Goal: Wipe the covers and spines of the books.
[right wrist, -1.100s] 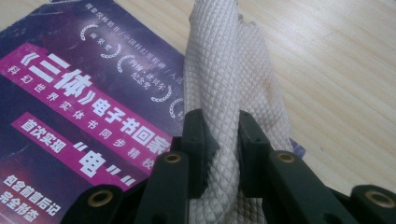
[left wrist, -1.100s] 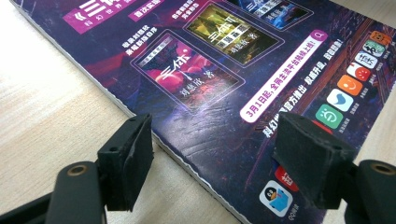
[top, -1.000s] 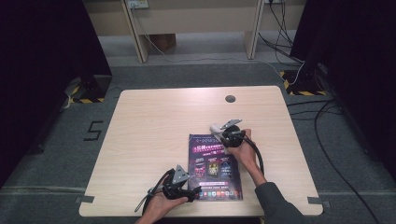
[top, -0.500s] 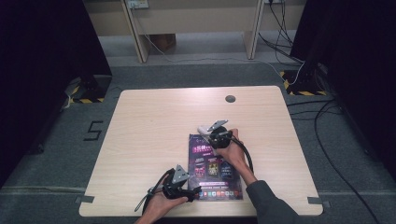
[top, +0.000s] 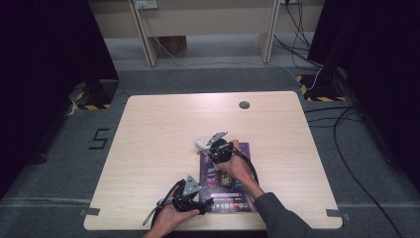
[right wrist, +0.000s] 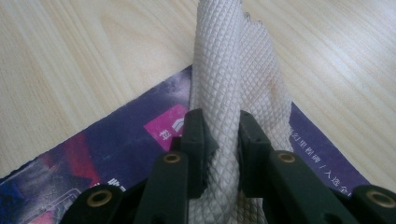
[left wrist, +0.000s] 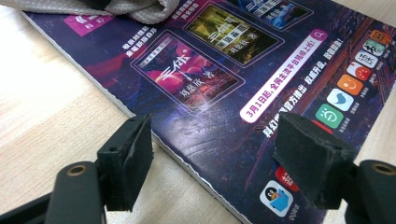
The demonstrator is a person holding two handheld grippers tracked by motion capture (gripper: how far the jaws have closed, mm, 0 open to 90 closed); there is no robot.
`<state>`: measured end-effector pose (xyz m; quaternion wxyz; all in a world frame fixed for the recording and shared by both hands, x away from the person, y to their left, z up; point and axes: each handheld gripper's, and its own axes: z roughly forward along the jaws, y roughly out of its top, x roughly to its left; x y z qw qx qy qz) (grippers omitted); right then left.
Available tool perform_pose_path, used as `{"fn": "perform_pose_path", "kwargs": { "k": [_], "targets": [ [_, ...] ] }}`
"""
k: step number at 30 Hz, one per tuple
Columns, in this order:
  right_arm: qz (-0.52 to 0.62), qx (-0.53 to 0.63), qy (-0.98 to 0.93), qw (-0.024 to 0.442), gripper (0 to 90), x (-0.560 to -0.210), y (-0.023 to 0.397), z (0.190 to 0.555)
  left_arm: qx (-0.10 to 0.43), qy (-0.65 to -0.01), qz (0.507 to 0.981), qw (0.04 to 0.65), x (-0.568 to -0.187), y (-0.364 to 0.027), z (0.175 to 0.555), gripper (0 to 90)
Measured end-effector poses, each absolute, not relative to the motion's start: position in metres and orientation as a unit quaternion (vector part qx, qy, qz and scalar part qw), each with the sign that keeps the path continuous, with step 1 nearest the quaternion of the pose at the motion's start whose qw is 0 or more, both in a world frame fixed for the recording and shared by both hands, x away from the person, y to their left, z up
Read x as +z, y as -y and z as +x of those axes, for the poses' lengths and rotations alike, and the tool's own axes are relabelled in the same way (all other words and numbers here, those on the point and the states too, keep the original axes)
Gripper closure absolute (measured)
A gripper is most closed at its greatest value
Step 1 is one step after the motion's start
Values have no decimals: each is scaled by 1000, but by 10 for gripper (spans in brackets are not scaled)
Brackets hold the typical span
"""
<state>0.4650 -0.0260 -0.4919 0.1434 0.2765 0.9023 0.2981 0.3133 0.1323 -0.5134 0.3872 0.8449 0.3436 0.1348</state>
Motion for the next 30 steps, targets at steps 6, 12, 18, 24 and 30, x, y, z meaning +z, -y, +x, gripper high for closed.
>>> {"fn": "perform_pose_path", "kwargs": {
  "k": [6,12,18,24,30],
  "targets": [
    [290,295,-896,162,763,-493,35,474,140,-345,842,391,-514,-132,311,275],
    [291,291,-896,166,766,-492,35,473,139,-345,842,390,-514,-132,312,273],
    [267,301,-906,128,764,-492,24,462,142,-342,843,389,-514,-132,311,274],
    [252,300,-913,116,763,-491,18,452,147,-339,845,387,-514,-132,310,274],
    [265,304,-906,132,762,-492,25,459,149,-339,844,388,-514,-131,310,274]
  ]
}}
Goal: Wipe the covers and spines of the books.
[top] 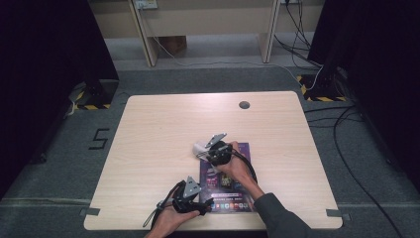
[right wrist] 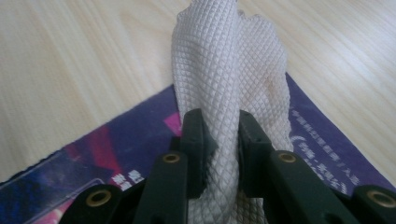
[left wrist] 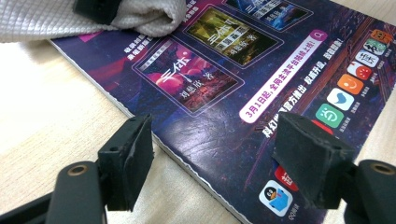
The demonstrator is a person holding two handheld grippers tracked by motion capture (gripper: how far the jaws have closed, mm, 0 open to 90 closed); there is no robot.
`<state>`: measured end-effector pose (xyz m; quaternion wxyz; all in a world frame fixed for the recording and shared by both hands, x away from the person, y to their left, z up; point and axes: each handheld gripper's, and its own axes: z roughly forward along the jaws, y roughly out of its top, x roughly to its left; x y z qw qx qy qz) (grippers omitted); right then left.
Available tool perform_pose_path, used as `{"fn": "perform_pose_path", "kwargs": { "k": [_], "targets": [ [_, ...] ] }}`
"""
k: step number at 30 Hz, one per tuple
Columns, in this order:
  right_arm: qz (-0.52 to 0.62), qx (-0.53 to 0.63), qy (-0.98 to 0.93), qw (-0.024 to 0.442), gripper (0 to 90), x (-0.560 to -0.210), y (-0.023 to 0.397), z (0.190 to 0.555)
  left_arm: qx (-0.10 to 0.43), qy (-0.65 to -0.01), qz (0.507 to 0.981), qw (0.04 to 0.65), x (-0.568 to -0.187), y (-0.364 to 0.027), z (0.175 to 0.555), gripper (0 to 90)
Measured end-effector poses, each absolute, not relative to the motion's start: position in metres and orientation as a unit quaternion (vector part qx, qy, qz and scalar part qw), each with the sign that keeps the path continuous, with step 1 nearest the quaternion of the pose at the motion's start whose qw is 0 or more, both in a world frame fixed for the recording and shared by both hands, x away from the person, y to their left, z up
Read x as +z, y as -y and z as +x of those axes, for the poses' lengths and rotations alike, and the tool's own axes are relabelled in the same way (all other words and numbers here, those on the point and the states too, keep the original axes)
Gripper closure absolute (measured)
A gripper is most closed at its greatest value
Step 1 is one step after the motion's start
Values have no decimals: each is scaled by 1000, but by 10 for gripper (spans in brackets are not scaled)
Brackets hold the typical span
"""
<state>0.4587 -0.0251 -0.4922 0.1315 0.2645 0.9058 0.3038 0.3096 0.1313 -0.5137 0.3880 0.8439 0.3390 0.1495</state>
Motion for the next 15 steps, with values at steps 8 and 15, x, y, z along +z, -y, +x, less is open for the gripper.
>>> {"fn": "perform_pose_path", "kwargs": {
  "k": [8,15],
  "targets": [
    [248,301,-913,117,762,-491,20,449,152,-337,843,392,-515,-132,309,264],
    [234,301,-919,106,763,-491,16,437,172,-334,846,379,-513,-131,308,211]
  ]
}}
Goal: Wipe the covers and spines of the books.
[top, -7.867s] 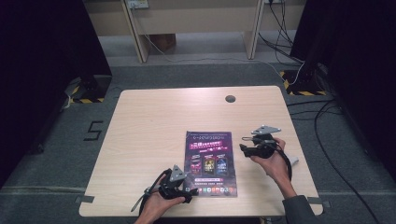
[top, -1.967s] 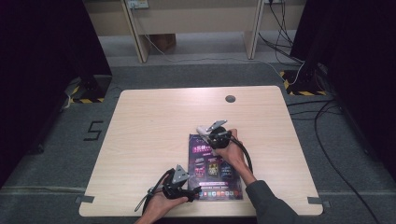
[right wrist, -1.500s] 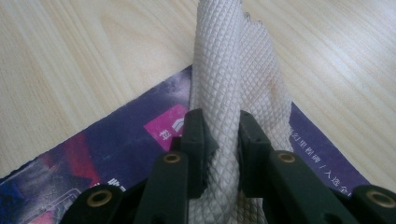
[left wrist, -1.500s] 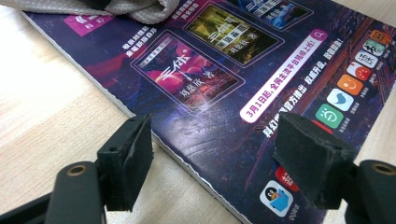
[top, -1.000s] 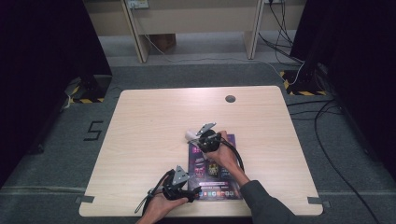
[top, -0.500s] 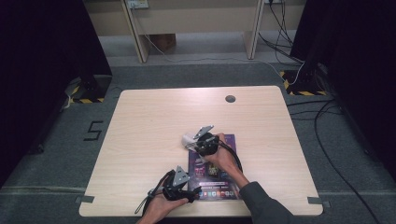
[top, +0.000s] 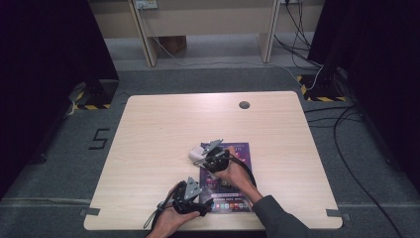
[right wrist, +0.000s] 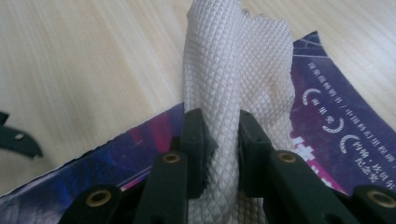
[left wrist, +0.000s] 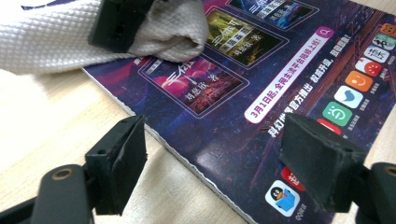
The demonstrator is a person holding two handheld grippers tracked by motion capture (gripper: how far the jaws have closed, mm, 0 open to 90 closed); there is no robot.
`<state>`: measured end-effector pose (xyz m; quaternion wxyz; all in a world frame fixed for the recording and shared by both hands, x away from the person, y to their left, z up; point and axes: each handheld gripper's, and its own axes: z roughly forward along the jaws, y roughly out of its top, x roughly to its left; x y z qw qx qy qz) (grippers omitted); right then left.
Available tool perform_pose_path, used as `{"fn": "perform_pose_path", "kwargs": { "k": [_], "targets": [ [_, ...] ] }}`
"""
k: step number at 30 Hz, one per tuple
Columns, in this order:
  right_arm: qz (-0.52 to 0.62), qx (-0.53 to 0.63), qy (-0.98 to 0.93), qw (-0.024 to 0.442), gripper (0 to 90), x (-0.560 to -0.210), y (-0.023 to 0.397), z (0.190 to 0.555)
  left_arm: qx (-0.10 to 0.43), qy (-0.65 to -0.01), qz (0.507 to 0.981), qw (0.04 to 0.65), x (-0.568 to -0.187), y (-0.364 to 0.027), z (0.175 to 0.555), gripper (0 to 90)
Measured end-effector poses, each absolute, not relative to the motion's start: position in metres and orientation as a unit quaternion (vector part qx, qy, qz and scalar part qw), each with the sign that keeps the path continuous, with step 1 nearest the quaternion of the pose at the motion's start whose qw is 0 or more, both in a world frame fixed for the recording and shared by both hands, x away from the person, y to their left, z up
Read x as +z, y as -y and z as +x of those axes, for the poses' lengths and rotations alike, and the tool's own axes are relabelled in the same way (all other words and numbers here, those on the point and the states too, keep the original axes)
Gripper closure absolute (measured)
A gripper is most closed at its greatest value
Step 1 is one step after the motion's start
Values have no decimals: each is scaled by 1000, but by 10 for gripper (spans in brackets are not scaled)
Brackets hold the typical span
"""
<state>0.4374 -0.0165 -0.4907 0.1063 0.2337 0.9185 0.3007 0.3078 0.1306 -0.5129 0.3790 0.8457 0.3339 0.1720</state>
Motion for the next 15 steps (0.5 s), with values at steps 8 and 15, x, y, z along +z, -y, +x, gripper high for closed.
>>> {"fn": "perform_pose_path", "kwargs": {
  "k": [8,15],
  "targets": [
    [244,296,-917,108,762,-490,26,435,162,-339,849,371,-511,-134,303,198],
    [264,290,-912,120,761,-490,44,435,155,-341,849,373,-509,-137,294,228]
  ]
}}
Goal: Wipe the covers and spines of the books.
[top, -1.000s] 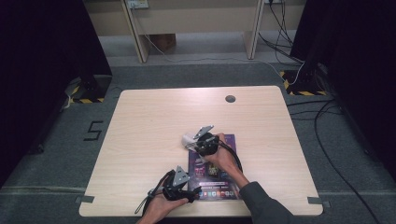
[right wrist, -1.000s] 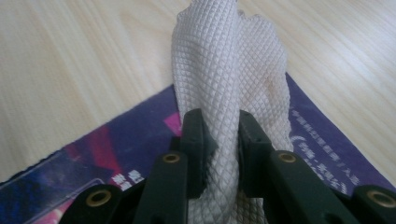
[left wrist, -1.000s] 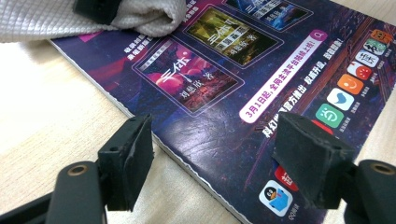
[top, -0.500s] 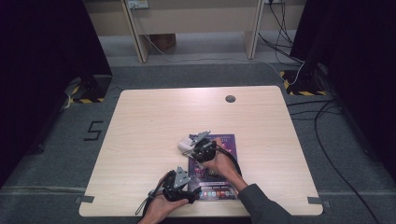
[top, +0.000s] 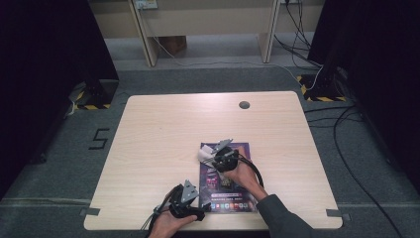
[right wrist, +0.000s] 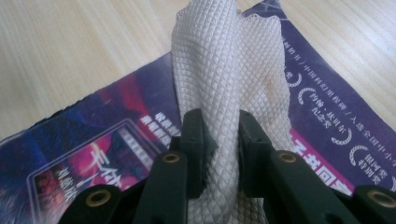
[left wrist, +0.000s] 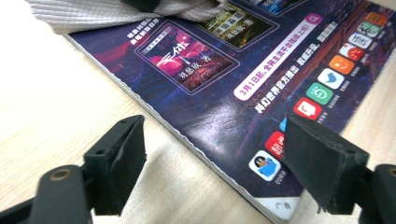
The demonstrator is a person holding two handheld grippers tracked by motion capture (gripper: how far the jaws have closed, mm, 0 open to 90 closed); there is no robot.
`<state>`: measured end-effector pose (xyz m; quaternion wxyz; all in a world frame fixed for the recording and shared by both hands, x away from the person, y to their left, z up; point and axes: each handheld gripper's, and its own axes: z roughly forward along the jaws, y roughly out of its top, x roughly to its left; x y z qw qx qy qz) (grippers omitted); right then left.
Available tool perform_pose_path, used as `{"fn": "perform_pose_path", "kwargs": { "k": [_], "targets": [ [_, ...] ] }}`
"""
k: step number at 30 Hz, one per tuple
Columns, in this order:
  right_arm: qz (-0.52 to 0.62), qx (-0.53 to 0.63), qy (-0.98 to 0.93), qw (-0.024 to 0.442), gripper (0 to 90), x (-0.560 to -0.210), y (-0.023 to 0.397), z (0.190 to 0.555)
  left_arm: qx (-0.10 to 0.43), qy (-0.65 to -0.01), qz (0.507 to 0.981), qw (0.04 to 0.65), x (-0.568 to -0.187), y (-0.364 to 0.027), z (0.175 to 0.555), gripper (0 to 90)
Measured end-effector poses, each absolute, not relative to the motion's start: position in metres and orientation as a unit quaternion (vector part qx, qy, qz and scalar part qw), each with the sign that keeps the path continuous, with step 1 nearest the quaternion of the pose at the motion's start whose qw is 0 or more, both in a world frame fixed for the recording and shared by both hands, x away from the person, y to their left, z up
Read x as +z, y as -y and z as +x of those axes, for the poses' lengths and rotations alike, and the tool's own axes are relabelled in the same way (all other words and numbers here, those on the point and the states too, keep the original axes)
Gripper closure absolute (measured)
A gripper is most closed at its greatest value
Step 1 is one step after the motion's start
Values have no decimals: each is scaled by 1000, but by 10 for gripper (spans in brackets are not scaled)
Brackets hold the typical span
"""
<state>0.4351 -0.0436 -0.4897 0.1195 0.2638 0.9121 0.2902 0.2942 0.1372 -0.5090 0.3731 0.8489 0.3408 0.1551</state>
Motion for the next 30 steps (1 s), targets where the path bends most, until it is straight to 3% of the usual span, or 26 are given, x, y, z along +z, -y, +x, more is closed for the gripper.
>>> {"fn": "perform_pose_path", "kwargs": {
  "k": [14,30],
  "targets": [
    [222,290,-925,102,760,-489,32,408,135,-335,851,382,-510,-135,282,326],
    [309,281,-899,132,758,-488,102,424,131,-329,852,385,-510,-136,282,345]
  ]
}}
